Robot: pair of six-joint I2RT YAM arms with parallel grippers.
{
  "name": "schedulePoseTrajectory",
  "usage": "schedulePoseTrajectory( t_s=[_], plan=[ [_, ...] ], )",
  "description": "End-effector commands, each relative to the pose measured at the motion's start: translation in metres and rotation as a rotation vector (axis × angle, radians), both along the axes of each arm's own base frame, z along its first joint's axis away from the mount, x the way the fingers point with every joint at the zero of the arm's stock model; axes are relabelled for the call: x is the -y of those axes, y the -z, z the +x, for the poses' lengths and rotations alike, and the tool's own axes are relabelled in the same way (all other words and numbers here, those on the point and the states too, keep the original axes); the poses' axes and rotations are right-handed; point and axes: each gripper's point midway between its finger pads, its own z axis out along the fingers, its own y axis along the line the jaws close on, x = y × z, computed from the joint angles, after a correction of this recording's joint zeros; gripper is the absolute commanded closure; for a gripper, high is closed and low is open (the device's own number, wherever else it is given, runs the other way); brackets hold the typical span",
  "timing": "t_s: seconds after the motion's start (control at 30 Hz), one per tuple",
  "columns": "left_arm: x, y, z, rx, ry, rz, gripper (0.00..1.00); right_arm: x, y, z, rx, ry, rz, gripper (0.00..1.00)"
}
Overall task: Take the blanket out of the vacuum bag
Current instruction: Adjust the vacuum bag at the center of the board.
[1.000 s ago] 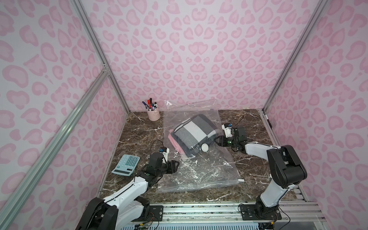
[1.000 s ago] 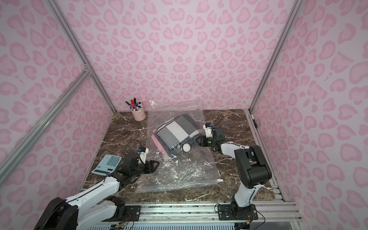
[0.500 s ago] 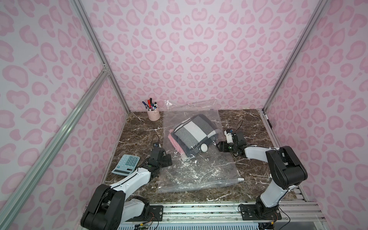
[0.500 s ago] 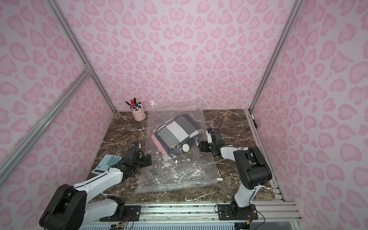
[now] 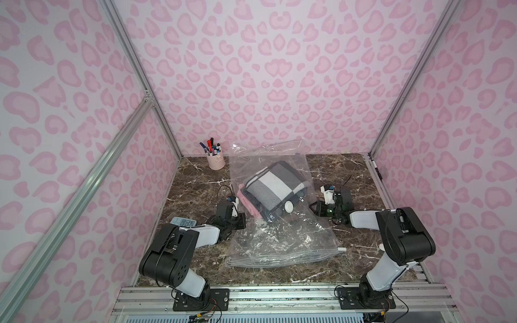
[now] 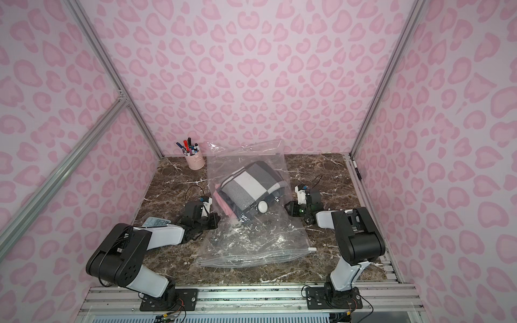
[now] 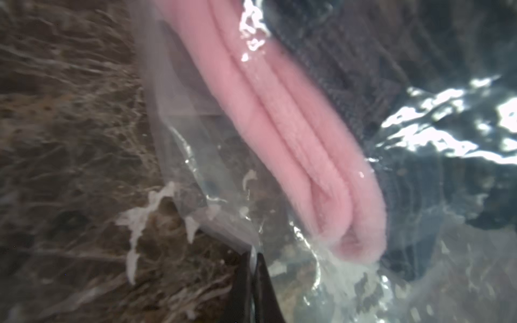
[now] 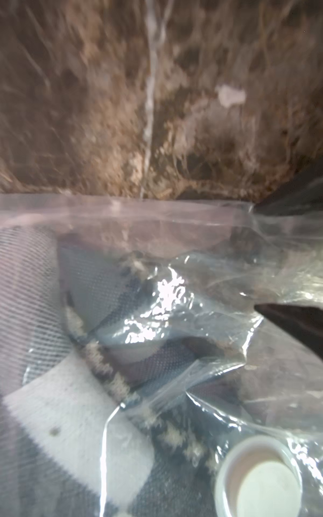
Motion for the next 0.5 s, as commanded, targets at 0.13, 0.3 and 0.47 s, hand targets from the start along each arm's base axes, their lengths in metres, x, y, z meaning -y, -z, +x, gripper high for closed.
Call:
schedulePoseTrajectory(
  t_s=[0.13,0.3,0.47],
  plan=[
    [0.024,0.005,-0.051,-0.152,0.084,-0.034,0.95,-0.026,-0.008,-0.004,-0.028,-0.105,0.066,1.0],
    [0.052,-0.008,-0.081,-0.156,0.161,0.027,0.95,-0.031,-0.022,0.012,0.005,-0.133,0.015,1.0],
    [0.079,-0.008,-0.129,-0.228,0.258,0.082,0.95,-0.039,-0.025,0.039,0.023,-0.179,-0.028,1.0]
  ],
)
